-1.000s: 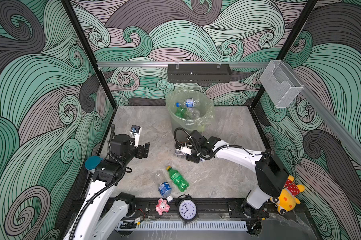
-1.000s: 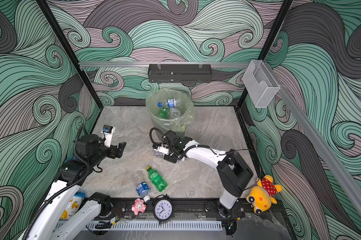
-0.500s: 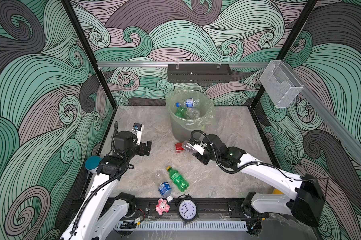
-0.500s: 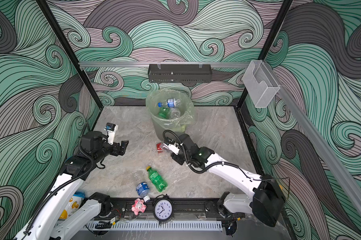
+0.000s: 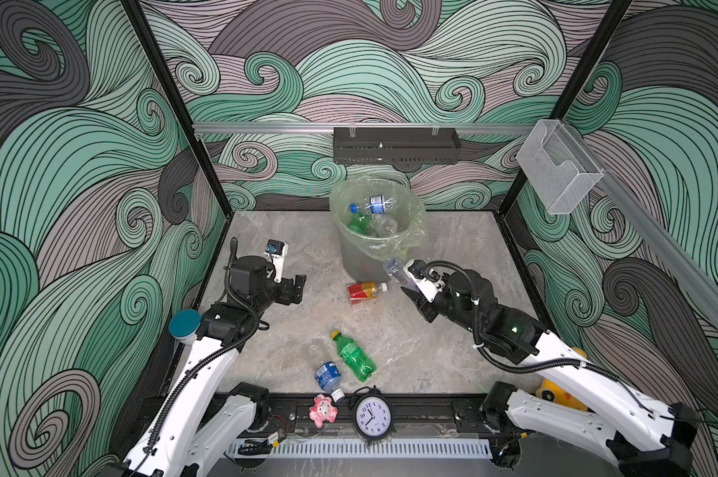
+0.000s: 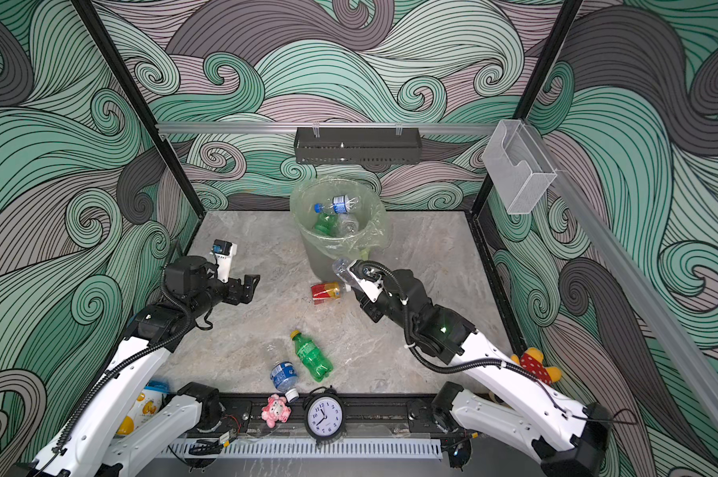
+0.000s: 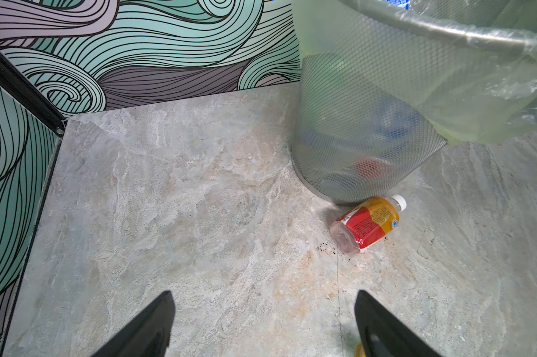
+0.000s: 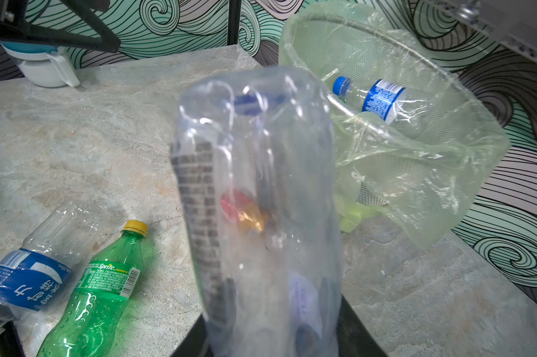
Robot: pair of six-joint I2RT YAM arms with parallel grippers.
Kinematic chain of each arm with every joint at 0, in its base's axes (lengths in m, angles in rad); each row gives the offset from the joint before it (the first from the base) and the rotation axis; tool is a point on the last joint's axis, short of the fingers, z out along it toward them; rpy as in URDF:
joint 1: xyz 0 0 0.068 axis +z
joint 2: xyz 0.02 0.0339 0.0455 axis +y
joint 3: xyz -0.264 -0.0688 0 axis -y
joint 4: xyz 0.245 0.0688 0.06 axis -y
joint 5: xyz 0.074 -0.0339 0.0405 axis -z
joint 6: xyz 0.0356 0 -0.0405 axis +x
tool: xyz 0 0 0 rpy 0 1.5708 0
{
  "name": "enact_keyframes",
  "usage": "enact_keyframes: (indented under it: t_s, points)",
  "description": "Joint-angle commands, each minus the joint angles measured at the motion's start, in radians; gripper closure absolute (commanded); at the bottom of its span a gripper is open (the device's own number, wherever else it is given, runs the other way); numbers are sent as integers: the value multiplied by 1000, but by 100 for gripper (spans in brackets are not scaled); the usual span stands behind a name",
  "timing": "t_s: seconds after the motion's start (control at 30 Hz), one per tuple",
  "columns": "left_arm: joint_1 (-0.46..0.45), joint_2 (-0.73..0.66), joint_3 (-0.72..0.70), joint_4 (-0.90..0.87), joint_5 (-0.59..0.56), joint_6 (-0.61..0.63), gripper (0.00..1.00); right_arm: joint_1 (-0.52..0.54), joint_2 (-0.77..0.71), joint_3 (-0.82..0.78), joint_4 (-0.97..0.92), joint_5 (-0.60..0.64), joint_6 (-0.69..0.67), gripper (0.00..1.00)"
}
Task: Throw the plastic bottles in the bin
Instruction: Pick up the plastic bottle from the center of the table, then throw the plastic bottle into the trash bin, then pick up the plastic bottle from the bottom-center of the table.
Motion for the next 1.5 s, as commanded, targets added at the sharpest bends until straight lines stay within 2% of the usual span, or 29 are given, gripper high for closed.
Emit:
enact_keyframes:
  t_s: [0.0,0.1,0.23,0.33,0.43,0.5,0.53,0.6,0.7,0.8,1.03,1.3,1.47]
  points:
    - [5,4,46,10,-3,-15,7,-4,-10,61,-3,96,36,51]
    - [6,8,47,7,-31,-22,7,-50,63,170,-53,126,81,50]
    - [6,4,53,-12,-22,-21,7,-117,193,339,-24,26,42,50]
    - [6,-13,51,-36,-21,-18,7,-191,369,570,-44,-98,39,50]
    - [6,-38,53,-71,-12,-15,7,-227,630,894,-203,-193,36,47]
    - [6,-53,61,-100,20,-15,5,-229,790,1107,-339,-236,32,42]
    - [6,-52,72,-129,73,-5,1,-229,854,1193,-397,-263,30,36]
    - [6,-36,109,-201,133,4,1,-230,914,1258,-432,-280,43,25]
    - [5,-32,148,-259,146,5,1,-237,907,1245,-424,-307,62,20]
    - [6,-45,173,-266,171,15,1,-240,839,1158,-390,-294,62,16]
    - [2,42,245,-342,373,164,3,-274,546,801,-236,-286,123,13]
    - [-34,200,373,-521,367,367,7,-390,210,405,-141,-246,223,8]
    - [-174,263,380,-605,316,554,7,-491,94,212,-138,-263,297,8]
